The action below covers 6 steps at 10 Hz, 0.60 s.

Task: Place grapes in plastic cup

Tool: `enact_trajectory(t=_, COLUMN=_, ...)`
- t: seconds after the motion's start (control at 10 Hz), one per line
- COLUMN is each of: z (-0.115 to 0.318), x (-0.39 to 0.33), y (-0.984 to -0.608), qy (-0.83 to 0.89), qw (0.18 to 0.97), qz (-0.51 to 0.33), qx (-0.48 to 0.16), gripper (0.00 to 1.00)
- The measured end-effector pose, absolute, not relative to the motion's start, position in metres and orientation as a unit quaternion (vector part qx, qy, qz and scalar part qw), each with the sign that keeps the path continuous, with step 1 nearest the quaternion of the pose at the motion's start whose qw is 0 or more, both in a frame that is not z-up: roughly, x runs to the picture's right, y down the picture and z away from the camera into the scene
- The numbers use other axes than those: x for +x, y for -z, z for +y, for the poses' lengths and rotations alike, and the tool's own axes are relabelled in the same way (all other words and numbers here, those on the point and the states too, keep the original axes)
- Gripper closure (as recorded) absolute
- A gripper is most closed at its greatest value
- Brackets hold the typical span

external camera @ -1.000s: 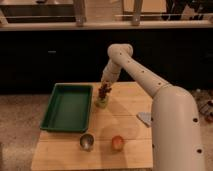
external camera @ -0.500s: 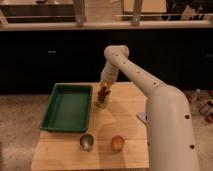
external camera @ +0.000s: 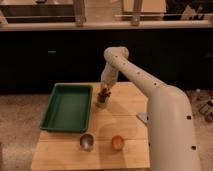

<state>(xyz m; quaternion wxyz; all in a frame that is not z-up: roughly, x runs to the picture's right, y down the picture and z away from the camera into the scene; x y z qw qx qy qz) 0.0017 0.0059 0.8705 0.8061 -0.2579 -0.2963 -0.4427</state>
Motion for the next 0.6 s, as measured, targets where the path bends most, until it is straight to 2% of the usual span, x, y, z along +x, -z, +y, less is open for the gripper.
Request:
enact_trajectory(t=0.1, z=0.007, x=0.000, y=-0.870, qy=0.445, qw=0.804, qz=-0.297, qx=-0.260, gripper=0.93)
enact_trajectory(t=0.6, z=0.009, x=-0.016, y=-0.865, qy=0.463, qw=0.791, qz=-0.302, qx=-0.264, gripper=0.42)
